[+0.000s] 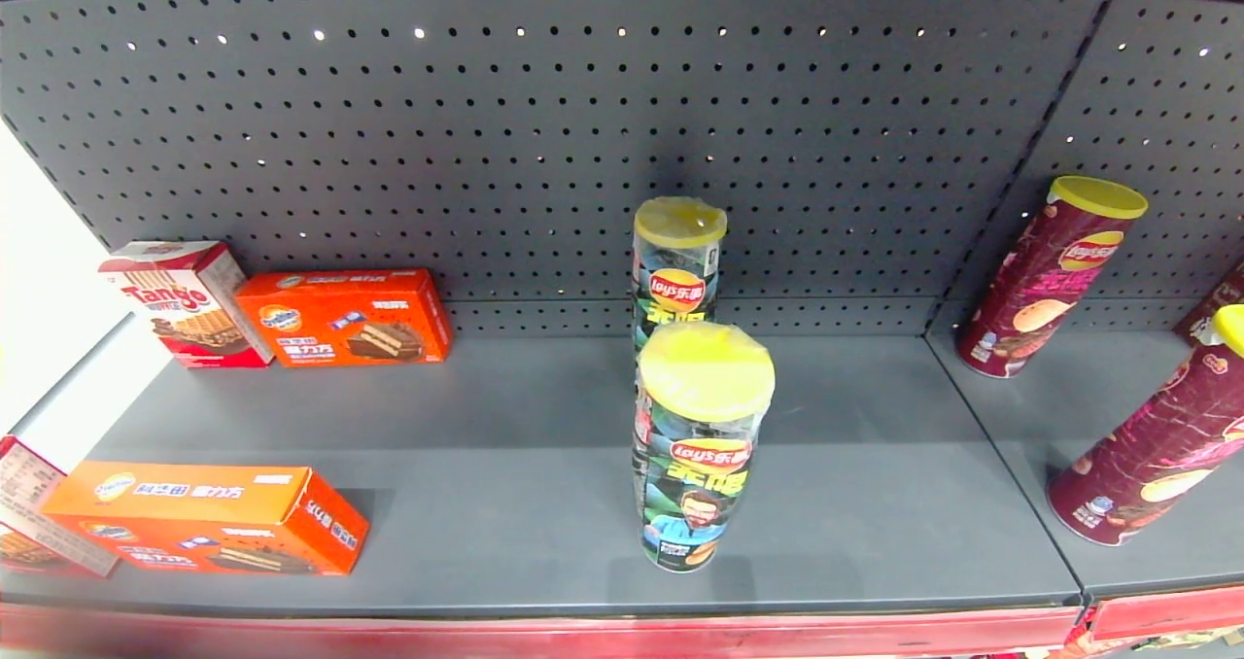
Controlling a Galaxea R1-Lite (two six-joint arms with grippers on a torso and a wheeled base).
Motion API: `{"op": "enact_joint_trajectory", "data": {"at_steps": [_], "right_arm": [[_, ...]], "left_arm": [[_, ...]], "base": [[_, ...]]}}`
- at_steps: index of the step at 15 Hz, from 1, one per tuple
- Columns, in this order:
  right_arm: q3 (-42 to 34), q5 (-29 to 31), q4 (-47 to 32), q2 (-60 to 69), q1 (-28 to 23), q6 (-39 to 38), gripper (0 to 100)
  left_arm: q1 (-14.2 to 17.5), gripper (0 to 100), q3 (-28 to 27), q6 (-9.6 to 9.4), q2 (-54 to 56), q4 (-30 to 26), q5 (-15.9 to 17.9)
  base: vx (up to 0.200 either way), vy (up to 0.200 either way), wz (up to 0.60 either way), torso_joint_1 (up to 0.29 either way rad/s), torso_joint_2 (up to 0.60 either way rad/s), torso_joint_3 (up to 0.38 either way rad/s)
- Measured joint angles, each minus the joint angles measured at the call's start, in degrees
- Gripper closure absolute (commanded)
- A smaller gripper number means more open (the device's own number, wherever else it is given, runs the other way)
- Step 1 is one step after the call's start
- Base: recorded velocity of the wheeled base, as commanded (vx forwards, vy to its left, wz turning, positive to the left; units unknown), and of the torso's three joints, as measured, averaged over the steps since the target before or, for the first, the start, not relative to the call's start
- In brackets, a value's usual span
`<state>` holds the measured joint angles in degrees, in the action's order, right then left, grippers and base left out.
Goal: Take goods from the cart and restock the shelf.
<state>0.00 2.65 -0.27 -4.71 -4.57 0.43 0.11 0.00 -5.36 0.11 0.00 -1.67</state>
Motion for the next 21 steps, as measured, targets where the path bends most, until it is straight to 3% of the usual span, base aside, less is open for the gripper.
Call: {"op": "enact_joint_trajectory", "data": {"at_steps": [3,4,6,12,14,17,21], "right_arm": [[0.0,0.0,0.02,0.0,0.0,0.0,0],[0.0,0.0,0.02,0.0,0.0,0.0,0],[0.0,-0.66,0.0,0.0,0.0,0.04,0],[0.0,-1.15,0.02,-0.02,0.0,0.15,0],[0.0,-1.15,0.0,-0.02,0.0,0.17,0],[0.0,-1.15,0.02,-0.04,-0.02,0.11,0],[0.0,-1.15,0.0,-0.04,-0.05,0.15,0]], "left_arm": [[0.0,0,0.0,-0.71,0.0,-0.18,7.17],[-0.01,0,0.0,-0.6,0.0,-0.22,7.8],[-0.04,0,0.0,1.05,-0.01,-0.22,7.77],[-0.11,0,-0.07,0.96,-0.01,-0.27,7.68],[-0.11,0,-0.07,0.99,-0.01,-0.27,7.08],[-0.09,0,-0.05,2.26,-0.01,-0.29,6.81],[-0.11,0,-0.05,1.21,-0.04,-0.27,7.24]], "base": [[0.0,0.0,0.0,0.0,0.0,0.0],[0.0,0.0,0.0,0.0,0.0,0.0],[0.0,0.0,0.0,0.0,0.0,0.0],[0.0,0.0,0.0,0.0,0.0,0.0],[0.0,-0.2,0.0,0.002,0.0,0.005],[0.0,0.0,0.0,0.0,0.0,0.0],[-0.1,0.0,0.0,-0.003,0.0,0.004]]}}
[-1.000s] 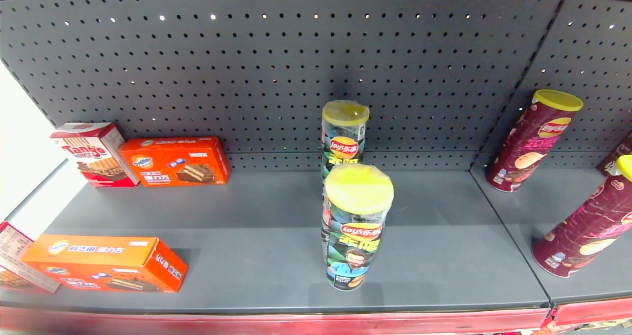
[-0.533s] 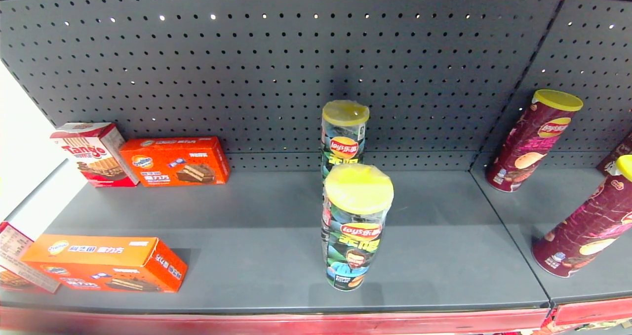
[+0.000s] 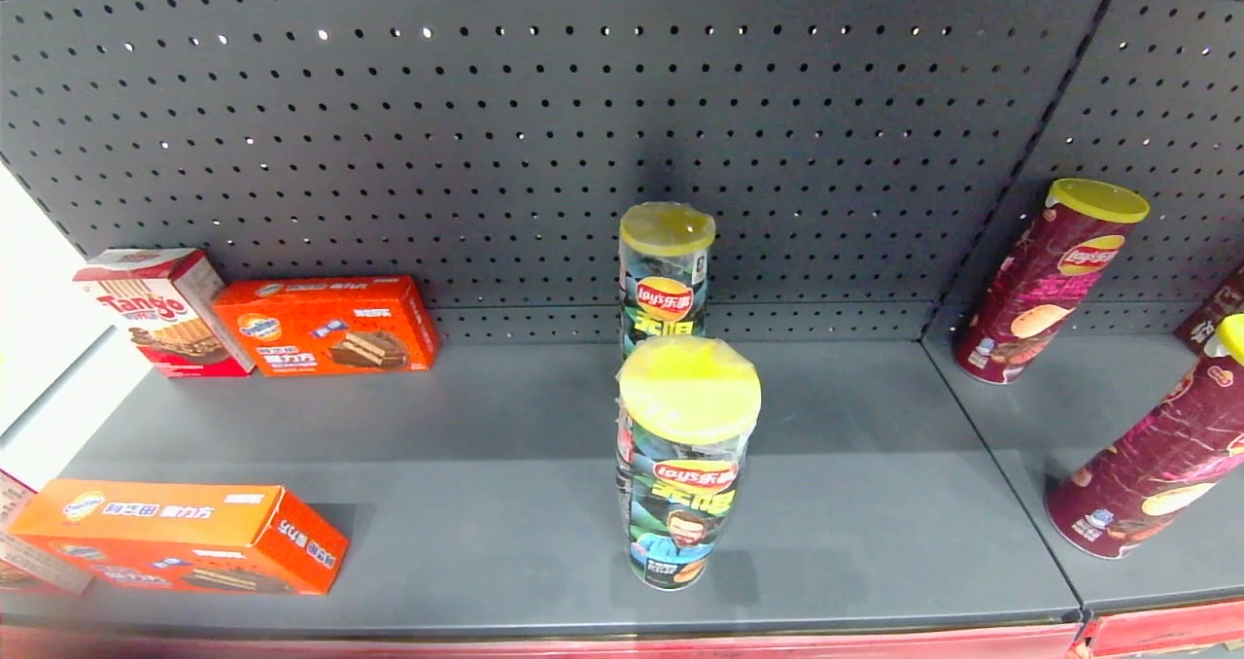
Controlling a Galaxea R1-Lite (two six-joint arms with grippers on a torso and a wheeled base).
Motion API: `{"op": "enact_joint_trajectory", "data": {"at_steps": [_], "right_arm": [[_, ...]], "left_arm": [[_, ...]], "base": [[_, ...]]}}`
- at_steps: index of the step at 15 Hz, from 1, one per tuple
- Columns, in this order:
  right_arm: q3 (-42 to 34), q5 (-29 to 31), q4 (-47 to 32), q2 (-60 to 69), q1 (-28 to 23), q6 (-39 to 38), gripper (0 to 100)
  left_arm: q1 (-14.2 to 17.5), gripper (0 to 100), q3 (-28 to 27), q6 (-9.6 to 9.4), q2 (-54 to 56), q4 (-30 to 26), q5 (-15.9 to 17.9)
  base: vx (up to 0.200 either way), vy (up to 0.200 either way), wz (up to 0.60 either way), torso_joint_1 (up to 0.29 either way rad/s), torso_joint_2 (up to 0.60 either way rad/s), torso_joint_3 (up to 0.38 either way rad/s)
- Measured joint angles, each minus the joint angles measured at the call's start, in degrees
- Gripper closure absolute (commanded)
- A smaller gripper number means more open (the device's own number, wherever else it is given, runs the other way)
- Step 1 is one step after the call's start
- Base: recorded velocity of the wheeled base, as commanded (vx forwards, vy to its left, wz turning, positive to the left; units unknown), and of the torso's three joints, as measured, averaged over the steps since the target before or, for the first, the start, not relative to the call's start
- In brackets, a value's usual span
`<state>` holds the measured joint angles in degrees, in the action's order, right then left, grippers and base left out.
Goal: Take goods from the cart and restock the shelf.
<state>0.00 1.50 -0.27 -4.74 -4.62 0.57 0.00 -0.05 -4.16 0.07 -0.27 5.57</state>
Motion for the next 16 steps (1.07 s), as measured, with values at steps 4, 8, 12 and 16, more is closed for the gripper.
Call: {"op": "enact_joint_trajectory", "data": {"at_steps": [4,8,12,16], "right_arm": [[0.0,0.02,0.02,0.0,0.07,-0.02,0],[0.0,0.02,0.02,0.0,0.07,0.0,0],[0.0,0.05,-0.06,0.0,0.07,-0.06,0],[0.0,0.05,0.0,0.0,0.07,-0.06,0]], "left_arm": [[0.07,0,0.0,0.71,0.0,0.02,-0.29],[0.07,0,0.0,0.72,0.0,0.0,-0.32],[0.07,0,0.0,1.15,0.0,-0.05,-0.67],[0.07,0,-0.02,1.26,0.0,0.0,-0.71]], "base": [[0.0,0.0,0.0,0.0,0.0,0.0],[0.0,0.0,0.0,0.0,0.0,0.0],[-0.05,0.0,0.0,0.001,0.0,0.002],[0.0,0.0,0.0,0.0,0.0,0.0]]}}
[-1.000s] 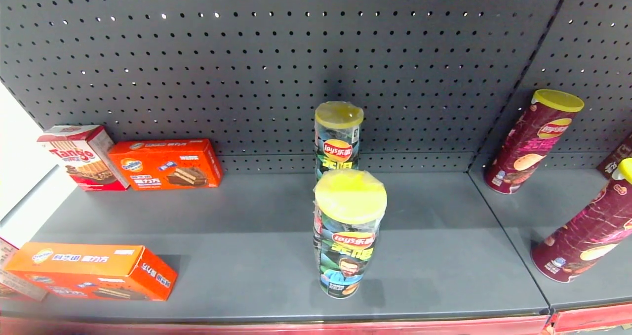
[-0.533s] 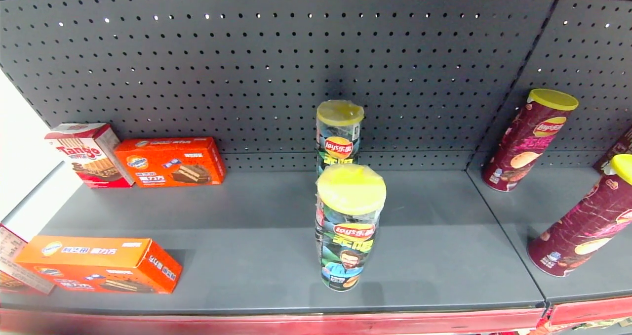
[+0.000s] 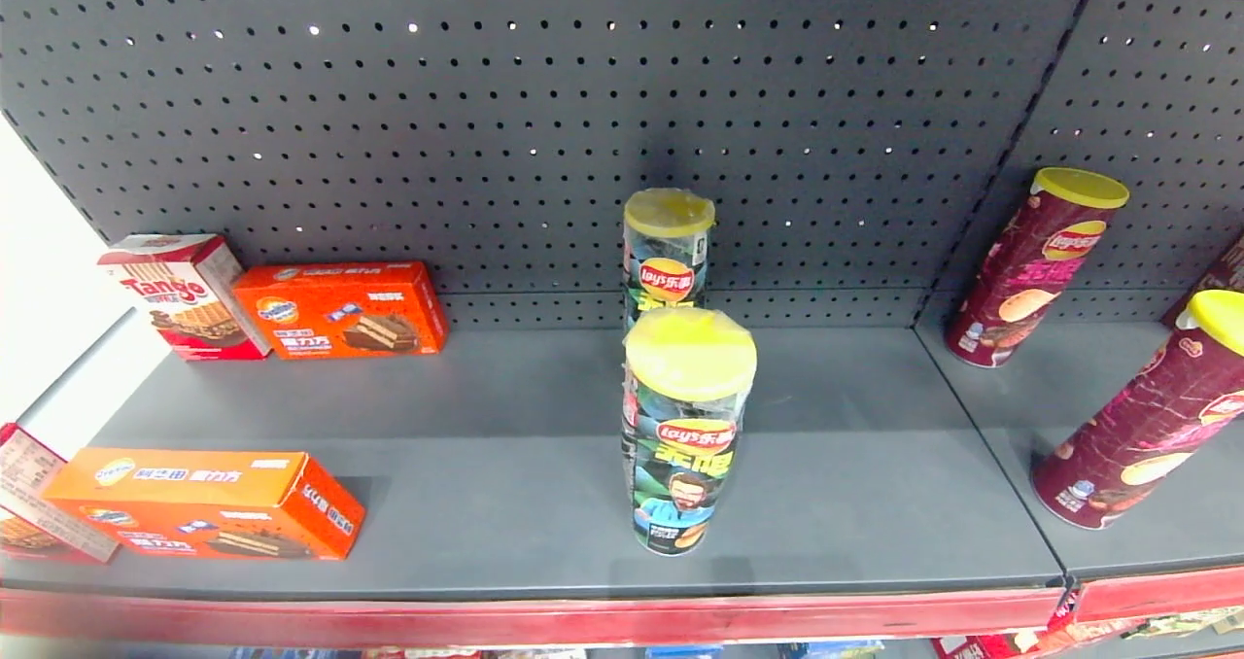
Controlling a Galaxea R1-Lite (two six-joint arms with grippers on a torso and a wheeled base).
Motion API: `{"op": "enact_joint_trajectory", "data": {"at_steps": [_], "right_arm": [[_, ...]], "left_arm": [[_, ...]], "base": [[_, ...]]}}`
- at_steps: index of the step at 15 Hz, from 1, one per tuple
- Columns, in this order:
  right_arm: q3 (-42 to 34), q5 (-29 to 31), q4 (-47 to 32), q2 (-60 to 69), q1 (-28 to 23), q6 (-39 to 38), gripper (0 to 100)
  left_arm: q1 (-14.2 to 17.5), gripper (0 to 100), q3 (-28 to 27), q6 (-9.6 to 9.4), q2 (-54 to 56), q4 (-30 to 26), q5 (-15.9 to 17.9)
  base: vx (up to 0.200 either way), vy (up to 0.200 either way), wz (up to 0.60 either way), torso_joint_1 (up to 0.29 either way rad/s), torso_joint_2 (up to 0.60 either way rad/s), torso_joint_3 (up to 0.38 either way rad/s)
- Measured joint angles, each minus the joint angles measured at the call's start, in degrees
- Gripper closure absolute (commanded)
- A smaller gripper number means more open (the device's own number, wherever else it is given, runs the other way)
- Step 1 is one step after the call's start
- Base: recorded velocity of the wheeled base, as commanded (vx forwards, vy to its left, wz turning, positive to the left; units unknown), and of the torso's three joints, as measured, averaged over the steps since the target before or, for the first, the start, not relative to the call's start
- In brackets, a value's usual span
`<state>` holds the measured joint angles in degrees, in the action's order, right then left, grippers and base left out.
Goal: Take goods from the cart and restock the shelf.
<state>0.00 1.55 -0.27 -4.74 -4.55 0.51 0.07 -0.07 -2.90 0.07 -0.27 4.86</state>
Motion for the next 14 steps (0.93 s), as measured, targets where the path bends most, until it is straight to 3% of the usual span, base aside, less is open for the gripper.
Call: {"op": "enact_joint_trajectory", "data": {"at_steps": [4,7,14], "right_arm": [[0.0,0.04,0.06,0.06,0.2,-0.09,0],[0.0,0.04,0.11,1.9,3.56,-0.29,0],[0.0,0.04,0.17,4.22,3.67,-0.38,0]], "left_arm": [[0.02,0,0.0,0.01,0.0,0.0,-0.02],[0.0,0,0.0,0.01,0.0,0.0,-0.02],[0.0,0,0.02,0.0,0.0,0.02,-0.02]], "base": [[0.0,0.0,0.0,0.0,0.0,0.0],[0.0,0.0,0.0,0.0,0.0,0.0],[0.0,0.0,0.0,0.0,0.0,0.0]]}}
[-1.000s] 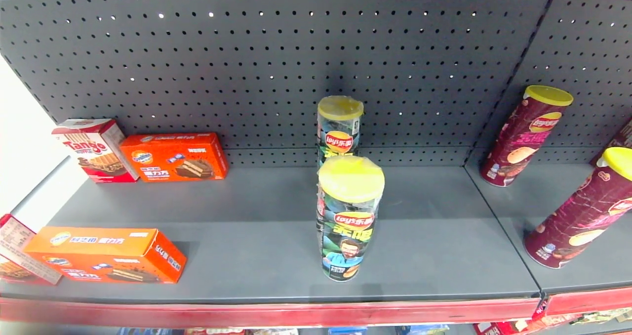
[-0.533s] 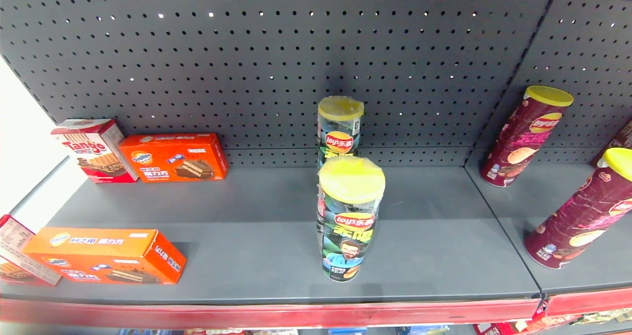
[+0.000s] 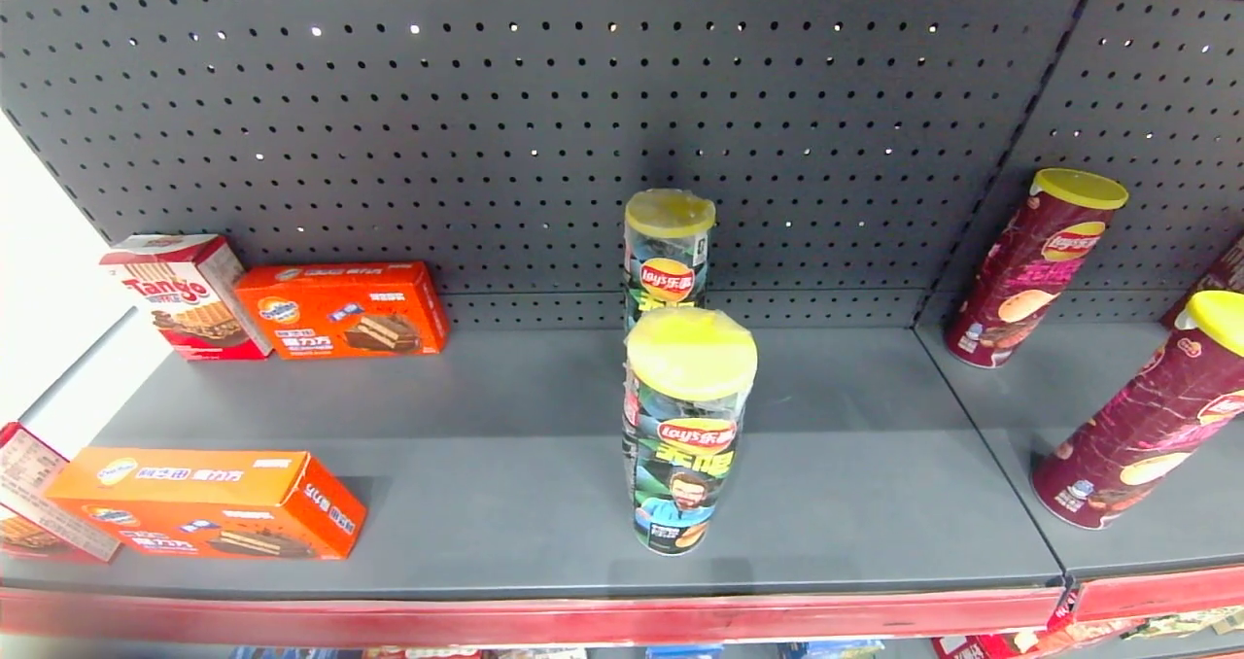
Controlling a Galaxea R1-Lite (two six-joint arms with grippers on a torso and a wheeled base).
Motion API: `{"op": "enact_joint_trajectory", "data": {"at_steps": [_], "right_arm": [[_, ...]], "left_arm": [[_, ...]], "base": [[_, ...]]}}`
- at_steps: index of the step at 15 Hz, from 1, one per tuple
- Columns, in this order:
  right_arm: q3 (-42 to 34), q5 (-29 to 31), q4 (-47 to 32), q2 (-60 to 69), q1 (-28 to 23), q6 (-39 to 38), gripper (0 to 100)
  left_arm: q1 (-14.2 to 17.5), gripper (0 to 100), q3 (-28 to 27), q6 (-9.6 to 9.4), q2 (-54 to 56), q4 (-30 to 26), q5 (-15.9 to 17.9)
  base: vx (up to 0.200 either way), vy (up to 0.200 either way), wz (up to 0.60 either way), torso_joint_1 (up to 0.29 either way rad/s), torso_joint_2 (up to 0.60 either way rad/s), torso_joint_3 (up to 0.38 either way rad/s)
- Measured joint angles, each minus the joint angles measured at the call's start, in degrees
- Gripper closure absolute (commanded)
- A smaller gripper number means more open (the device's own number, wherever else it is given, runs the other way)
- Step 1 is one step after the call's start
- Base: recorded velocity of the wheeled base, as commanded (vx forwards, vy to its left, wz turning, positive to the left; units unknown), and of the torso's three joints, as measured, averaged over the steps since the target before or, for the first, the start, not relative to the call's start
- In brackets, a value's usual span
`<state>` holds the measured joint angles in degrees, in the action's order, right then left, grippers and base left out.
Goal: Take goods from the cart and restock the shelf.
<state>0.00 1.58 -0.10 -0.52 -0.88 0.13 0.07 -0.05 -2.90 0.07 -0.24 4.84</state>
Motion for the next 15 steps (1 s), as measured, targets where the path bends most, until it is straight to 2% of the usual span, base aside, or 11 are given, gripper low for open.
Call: {"op": "enact_joint_trajectory", "data": {"at_steps": [15], "right_arm": [[0.0,-0.06,-0.06,0.22,0.0,0.2,0]], "left_arm": [[0.09,0,0.05,0.01,0.0,0.0,-0.02]], "base": [[0.0,0.0,0.0,0.0,0.0,0.0]]}}
